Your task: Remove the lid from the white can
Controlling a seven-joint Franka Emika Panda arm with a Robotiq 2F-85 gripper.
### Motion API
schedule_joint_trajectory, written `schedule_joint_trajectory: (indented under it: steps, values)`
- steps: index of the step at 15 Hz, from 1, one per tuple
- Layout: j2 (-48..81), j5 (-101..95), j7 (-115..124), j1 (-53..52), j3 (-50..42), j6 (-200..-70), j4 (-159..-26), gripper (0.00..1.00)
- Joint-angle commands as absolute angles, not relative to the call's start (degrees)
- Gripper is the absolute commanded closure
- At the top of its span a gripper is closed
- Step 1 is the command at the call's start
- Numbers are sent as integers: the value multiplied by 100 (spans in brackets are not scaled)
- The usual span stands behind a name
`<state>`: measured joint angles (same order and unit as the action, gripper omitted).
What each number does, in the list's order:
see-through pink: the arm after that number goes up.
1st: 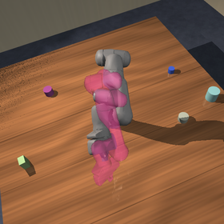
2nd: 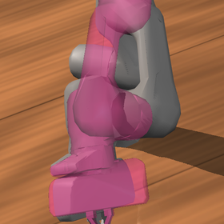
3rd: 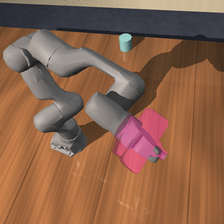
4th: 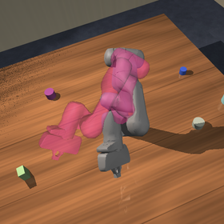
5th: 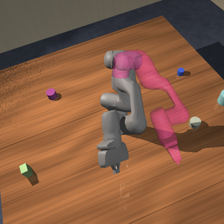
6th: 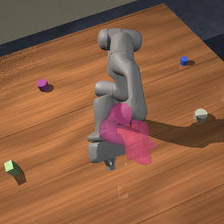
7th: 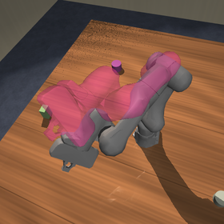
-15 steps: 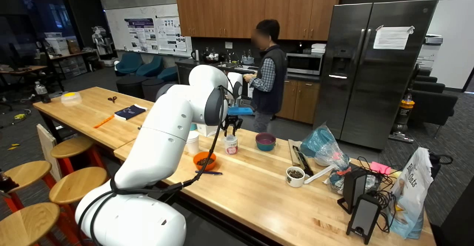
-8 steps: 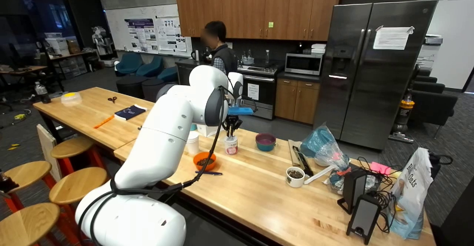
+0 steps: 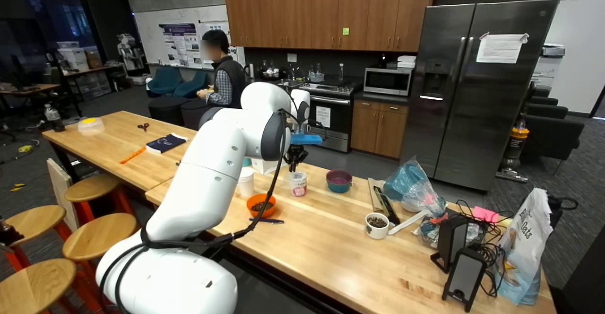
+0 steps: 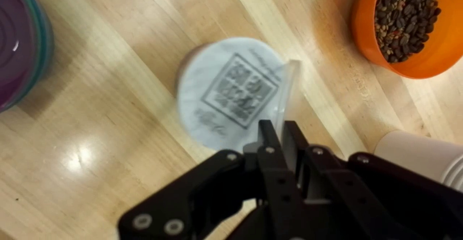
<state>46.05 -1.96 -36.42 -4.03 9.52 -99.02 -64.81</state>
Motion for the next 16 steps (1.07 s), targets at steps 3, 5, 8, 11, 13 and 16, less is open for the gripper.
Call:
schedule_joint_trajectory:
  steps: [3,5,8,11,13,16]
  values:
    - [4456,-253,-3680,-508,972,-9829,-6533,98]
    - [4433,-258,-3690,-547,980,-9829,-6536,98]
    - [4364,-274,-3698,-614,987,-9826,-6562,98]
    - [4247,-212,-3726,-617,1026,-9778,-6611,98]
    - [4117,-145,-3760,-575,1080,-9783,-6699,98]
    - [3916,-150,-3710,-562,1064,-9857,-6842,98]
